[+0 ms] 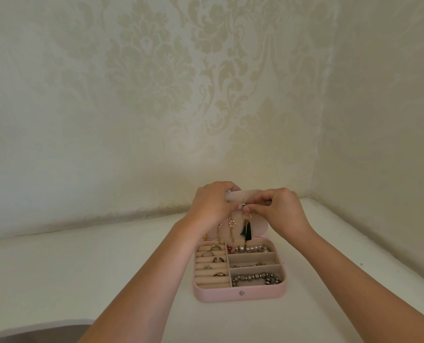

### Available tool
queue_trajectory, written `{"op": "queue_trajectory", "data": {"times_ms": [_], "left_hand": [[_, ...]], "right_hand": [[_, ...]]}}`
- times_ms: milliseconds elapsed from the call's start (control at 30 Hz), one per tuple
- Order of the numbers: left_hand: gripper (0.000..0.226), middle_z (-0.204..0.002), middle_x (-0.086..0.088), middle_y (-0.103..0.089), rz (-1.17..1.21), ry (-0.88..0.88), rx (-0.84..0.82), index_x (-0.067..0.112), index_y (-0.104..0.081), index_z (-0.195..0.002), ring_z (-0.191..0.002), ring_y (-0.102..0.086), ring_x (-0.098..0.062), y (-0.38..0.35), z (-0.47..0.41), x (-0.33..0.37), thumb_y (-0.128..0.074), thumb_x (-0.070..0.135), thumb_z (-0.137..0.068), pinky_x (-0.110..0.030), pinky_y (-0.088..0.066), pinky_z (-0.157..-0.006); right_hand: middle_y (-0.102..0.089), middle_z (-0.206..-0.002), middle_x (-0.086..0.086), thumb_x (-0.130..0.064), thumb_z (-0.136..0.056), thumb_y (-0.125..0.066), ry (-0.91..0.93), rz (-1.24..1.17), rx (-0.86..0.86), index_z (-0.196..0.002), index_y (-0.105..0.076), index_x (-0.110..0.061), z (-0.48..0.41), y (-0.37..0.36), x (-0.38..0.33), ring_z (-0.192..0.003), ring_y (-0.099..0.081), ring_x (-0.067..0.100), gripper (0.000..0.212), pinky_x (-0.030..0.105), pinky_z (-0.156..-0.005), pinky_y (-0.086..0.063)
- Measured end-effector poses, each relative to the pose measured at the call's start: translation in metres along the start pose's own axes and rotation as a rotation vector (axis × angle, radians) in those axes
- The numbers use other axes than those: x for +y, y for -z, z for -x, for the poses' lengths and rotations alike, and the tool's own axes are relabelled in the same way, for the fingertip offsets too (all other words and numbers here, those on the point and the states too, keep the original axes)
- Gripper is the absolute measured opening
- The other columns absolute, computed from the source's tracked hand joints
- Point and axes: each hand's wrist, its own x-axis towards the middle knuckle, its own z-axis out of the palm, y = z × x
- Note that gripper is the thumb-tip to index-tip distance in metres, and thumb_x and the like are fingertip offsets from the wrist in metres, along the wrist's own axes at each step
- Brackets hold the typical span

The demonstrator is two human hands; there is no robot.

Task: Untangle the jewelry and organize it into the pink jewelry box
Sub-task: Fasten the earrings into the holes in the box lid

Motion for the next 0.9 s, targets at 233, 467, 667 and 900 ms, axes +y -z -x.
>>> {"op": "queue_trajectory", "data": {"times_ms": [233, 467, 667, 900], "left_hand": [[0.025, -0.097, 0.0, -0.067, -0.01, -0.024, 0.006, 0.024, -0.065, -0.107, -0.092, -0.06, -0.021, -0.001, -0.001, -0.002, -0.069, 0.027, -0.082, -0.032, -0.042, -0.08], [0.027, -0.096, 0.0, -0.068, -0.022, -0.045, 0.054, 0.025, -0.064, -0.109, -0.09, -0.058, -0.02, -0.006, -0.001, -0.005, -0.066, 0.036, -0.084, -0.028, -0.037, -0.073], [0.021, -0.081, 0.008, -0.062, -0.016, -0.067, 0.049, 0.026, -0.065, -0.107, -0.079, -0.055, -0.016, -0.005, 0.0, -0.005, -0.062, 0.035, -0.088, -0.027, -0.035, -0.069], [0.02, -0.09, 0.006, -0.065, 0.047, -0.065, -0.084, 0.026, -0.066, -0.106, -0.084, -0.058, -0.014, 0.004, -0.004, -0.007, -0.065, 0.028, -0.086, -0.025, -0.036, -0.067]], "right_hand": [[-0.067, -0.07, -0.002, -0.018, -0.077, -0.075, 0.093, 0.071, 0.021, -0.078, -0.076, -0.016, 0.004, -0.003, -0.002, -0.069, -0.06, 0.012, 0.002, 0.02, -0.063, -0.043], [-0.041, -0.058, -0.024, -0.021, -0.071, -0.08, 0.211, 0.245, 0.06, -0.081, -0.077, -0.015, 0.007, -0.001, -0.007, -0.059, -0.041, -0.004, 0.012, 0.007, -0.058, -0.032], [-0.057, -0.065, -0.016, -0.018, -0.072, -0.079, 0.11, 0.12, 0.074, -0.078, -0.075, -0.016, 0.008, -0.006, -0.004, -0.065, -0.051, -0.002, 0.007, 0.008, -0.058, -0.035], [-0.063, -0.07, -0.008, -0.024, -0.072, -0.079, 0.016, 0.044, 0.072, -0.073, -0.071, -0.022, 0.008, -0.011, -0.006, -0.067, -0.052, 0.004, 0.009, 0.017, -0.057, -0.036]]}}
